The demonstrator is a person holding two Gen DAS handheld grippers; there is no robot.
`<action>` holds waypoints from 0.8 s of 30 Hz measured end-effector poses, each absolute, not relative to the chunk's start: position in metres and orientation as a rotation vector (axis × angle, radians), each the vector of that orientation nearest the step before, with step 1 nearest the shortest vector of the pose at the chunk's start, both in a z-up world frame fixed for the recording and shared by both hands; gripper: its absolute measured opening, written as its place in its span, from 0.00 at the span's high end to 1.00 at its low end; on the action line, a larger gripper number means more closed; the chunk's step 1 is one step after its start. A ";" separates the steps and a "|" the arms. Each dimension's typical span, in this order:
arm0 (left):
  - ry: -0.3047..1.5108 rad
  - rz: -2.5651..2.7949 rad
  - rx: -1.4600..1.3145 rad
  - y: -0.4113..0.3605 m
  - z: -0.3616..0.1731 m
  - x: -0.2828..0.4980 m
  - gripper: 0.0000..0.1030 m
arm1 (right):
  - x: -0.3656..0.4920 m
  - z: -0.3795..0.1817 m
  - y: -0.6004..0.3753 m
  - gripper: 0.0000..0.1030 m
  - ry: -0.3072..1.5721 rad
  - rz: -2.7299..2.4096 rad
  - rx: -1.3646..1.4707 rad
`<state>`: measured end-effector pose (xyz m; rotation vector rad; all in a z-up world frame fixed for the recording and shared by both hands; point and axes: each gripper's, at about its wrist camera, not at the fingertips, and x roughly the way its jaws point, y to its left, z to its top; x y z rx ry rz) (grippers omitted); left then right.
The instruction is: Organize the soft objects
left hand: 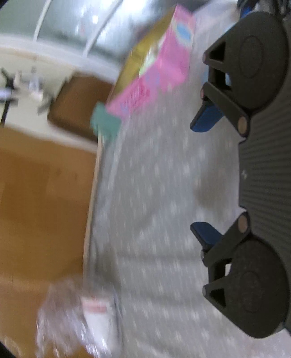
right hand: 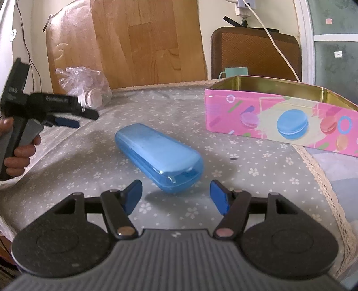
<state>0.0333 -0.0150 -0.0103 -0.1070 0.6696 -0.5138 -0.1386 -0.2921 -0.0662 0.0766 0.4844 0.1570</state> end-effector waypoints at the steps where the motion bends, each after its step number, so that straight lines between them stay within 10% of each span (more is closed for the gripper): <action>1: 0.675 -0.560 -0.107 -0.022 -0.008 0.033 0.11 | -0.138 -0.066 -0.292 0.33 0.484 0.155 0.078; 24: 0.703 -0.887 -0.048 -0.135 0.011 0.020 0.14 | -0.124 -0.052 -0.289 0.37 0.427 0.136 0.024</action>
